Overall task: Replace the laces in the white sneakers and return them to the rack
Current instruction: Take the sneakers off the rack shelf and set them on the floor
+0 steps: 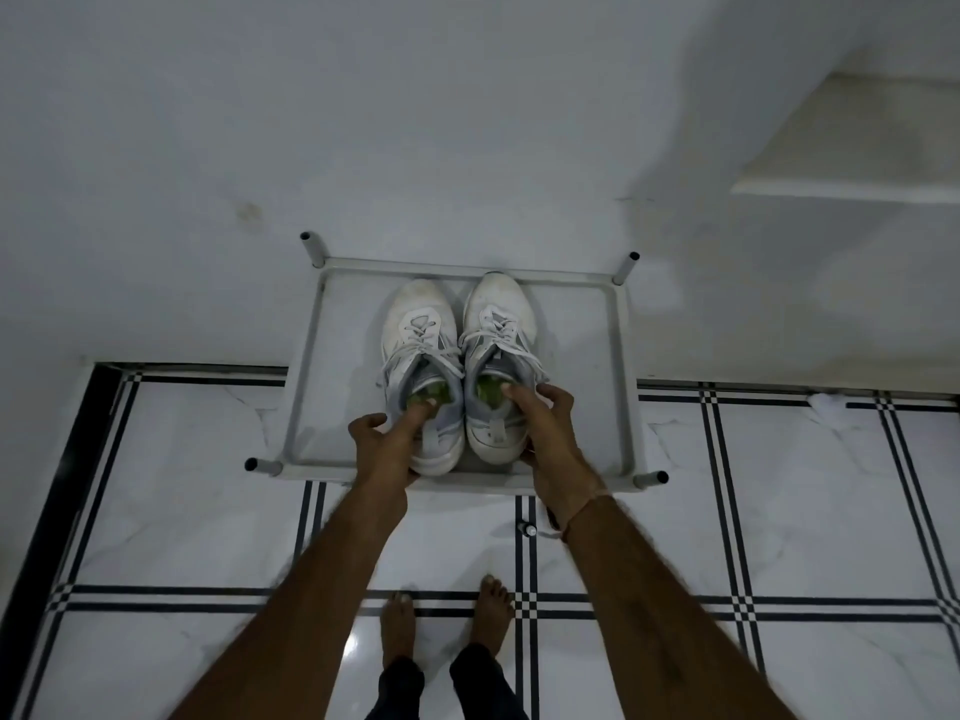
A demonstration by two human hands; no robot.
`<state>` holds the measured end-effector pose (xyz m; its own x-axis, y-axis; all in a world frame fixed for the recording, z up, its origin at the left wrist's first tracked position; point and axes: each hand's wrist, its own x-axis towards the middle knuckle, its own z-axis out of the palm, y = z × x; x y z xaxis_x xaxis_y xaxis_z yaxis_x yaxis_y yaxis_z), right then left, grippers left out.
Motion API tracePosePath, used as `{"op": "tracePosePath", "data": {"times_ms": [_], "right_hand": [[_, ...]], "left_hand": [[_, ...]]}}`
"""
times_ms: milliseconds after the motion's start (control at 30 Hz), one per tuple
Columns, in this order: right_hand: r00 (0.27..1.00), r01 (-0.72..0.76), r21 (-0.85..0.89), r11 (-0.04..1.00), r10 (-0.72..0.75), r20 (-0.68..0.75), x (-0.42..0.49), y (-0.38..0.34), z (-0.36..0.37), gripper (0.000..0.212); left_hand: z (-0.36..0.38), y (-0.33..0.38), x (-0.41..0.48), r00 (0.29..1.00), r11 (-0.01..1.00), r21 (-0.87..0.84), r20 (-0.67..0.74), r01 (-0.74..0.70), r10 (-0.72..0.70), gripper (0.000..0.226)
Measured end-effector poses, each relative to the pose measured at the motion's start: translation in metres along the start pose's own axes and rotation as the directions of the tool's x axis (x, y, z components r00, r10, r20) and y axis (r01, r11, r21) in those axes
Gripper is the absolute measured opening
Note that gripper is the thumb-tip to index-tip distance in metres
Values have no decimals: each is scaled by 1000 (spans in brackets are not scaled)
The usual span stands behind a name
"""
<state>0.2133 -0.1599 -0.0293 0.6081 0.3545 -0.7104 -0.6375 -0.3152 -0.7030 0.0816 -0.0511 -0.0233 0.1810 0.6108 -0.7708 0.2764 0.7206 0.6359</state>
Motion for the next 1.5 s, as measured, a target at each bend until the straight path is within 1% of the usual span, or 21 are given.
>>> {"op": "tracePosePath", "data": {"times_ms": [33,67,100,167,267,333,367,400,500,633,667,733,800,900,933,1033,1167,1267,1400,1433,1500], "right_hand": [[1000,4,15,1000,-4,17,-4,0,-1,78],[999,24,30,999,-25,40,-12,0,-2,83],[997,48,40,998,-51,61,-21,3,-3,81],[991,104,64,993,-108,75,-45,16,-10,64],[976,192,88,977,-200,84,-96,52,-20,49],[971,225,74,972,-230,72,-134,91,-23,47],[969,233,71,970,-237,63,-165,116,-23,47],[969,239,82,968,-243,49,-174,130,-25,47],[977,208,79,975,-211,33,-230,195,-28,47],[993,106,24,994,-107,53,-276,272,-32,47],[995,82,13,997,-83,57,-282,284,-32,46],[997,-16,7,1000,16,74,-283,315,-34,43],[992,-96,-2,995,96,80,-267,339,-35,41],[979,-192,-6,981,192,70,-215,382,-39,37],[975,-207,-26,978,209,72,-193,394,-39,38],[979,-196,-46,979,199,51,-105,448,-42,36],[977,-213,-55,976,213,4,1,518,-39,20],[979,-202,-61,978,201,-13,76,588,-39,22],[988,-153,-14,988,153,-10,136,663,-40,29],[992,-124,-6,992,124,-4,152,686,-40,33],[999,-44,-25,999,44,-3,178,718,-42,39]], "left_hand": [[-2,0,-4,999,1000,-14,31,-14,14,60],[-6,-1,-10,997,999,-18,69,-40,41,57],[-11,-2,-19,992,998,-16,106,-68,69,57],[-27,-13,-37,980,993,-15,158,-119,120,65],[-64,-40,-70,956,976,-32,195,-216,218,60],[-98,-67,-94,940,966,-22,227,-258,257,70],[-122,-84,-113,930,963,-8,260,-268,261,74],[-132,-94,-116,929,963,-4,261,-270,262,76],[-191,-143,-153,948,975,41,245,-220,204,70],[-255,-205,-186,979,993,70,188,-99,84,70],[-262,-217,-188,983,995,72,172,-74,61,63],[-272,-246,-185,995,998,61,105,-1,-5,46],[-273,-275,-167,997,997,50,55,52,-55,42],[-268,-322,-110,991,990,71,41,122,-125,54],[-264,-339,-85,989,987,84,39,136,-140,53],[-243,-400,8,989,989,69,61,131,-135,46],[-227,-472,122,989,990,49,72,129,-133,54],[-226,-526,205,995,995,46,58,85,-87,45],[-229,-579,275,1000,996,93,23,14,-16,40],[-229,-596,293,1000,995,101,21,-14,12,36],[-229,-621,316,992,979,166,4,-123,124,33]]}}
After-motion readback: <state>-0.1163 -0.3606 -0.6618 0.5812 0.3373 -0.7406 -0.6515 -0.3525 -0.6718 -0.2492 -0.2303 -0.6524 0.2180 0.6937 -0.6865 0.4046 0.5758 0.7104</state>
